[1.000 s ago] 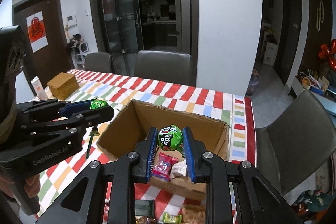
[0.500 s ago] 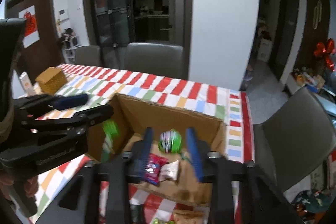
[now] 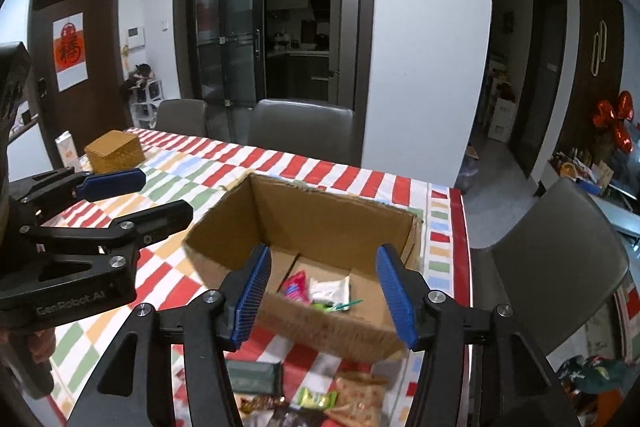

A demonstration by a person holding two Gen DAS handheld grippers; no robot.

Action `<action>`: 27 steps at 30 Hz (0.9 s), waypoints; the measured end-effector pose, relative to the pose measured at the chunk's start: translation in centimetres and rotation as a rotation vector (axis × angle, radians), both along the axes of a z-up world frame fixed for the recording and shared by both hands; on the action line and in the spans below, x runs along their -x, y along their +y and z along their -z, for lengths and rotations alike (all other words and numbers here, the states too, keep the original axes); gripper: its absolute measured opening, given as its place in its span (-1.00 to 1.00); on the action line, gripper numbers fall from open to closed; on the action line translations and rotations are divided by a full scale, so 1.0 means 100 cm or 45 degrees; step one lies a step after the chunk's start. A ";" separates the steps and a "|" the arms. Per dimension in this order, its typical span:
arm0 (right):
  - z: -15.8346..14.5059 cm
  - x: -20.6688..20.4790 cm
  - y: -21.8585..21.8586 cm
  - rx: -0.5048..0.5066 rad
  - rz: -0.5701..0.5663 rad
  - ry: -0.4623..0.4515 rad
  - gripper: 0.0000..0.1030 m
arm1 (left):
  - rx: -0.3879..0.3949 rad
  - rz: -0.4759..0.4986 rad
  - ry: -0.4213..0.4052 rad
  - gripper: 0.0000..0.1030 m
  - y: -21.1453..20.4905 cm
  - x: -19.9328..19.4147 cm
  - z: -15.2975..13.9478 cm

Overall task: Organize snacks
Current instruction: 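Open both tools to drop the lollipop and candy into the box, then move both tools back toward the chocolate bars on the table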

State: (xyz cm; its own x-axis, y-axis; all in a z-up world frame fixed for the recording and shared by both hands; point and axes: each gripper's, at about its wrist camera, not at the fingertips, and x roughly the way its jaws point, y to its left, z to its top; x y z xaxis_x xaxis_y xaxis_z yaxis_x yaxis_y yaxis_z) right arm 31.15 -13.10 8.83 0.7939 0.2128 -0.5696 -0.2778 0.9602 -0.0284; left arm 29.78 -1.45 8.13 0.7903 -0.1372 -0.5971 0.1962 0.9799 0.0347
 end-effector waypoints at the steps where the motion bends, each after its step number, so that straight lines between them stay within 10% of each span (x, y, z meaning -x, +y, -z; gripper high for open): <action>1: 0.000 0.006 0.000 -0.006 -0.003 -0.005 0.09 | 0.005 0.007 -0.004 0.21 0.001 0.007 0.000; 27: 0.045 0.100 -0.001 -0.028 -0.021 0.130 0.19 | -0.032 0.176 0.064 0.24 -0.004 0.119 0.049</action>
State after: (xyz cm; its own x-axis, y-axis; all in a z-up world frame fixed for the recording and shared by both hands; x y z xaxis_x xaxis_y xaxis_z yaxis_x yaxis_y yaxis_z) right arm 21.16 -13.23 4.31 0.7283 0.2384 -0.6424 -0.2936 0.9557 0.0217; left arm 17.92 -1.82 3.24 0.7341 -0.2269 -0.6400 0.3311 0.9425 0.0455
